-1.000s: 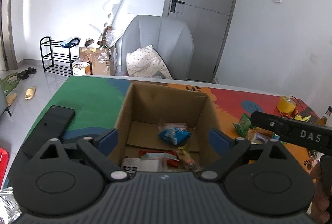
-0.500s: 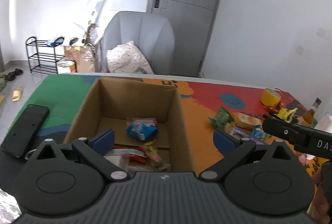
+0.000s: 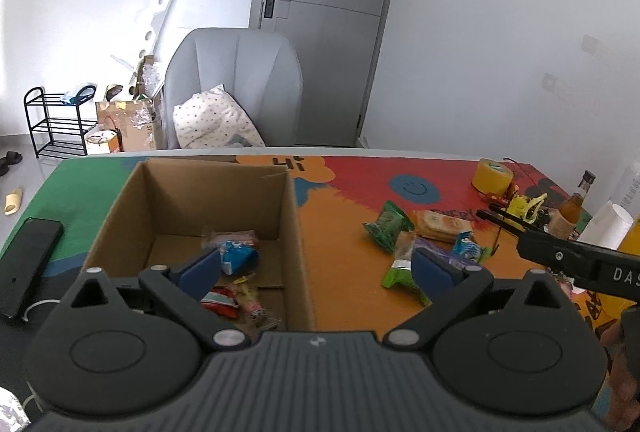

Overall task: Organize snacks
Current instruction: 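Move both open tools back over the snack pile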

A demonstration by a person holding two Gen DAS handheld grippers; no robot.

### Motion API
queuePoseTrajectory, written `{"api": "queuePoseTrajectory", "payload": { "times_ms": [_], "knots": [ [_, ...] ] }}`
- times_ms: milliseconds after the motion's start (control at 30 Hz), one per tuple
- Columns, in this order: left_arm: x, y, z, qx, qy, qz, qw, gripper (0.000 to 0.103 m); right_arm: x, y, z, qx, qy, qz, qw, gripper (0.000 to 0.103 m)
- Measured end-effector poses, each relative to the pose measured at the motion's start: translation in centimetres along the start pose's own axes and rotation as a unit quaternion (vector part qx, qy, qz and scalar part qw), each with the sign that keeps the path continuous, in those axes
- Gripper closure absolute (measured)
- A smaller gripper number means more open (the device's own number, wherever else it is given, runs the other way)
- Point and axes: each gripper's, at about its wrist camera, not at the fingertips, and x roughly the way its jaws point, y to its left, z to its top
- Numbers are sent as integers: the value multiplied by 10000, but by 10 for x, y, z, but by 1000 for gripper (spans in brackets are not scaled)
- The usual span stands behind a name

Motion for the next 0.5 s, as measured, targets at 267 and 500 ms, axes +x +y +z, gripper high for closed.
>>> {"api": "queuePoseTrajectory", "payload": {
  "times_ms": [267,500],
  "knots": [
    [5,-16,-1,62,62,-280,9996,2,-2,-22,-7,120,75,-128,9998,6],
    [11,-33,-5,193,116,-444,9988,2,2,-35,-15,206,269,-215,9992,6]
  ]
}}
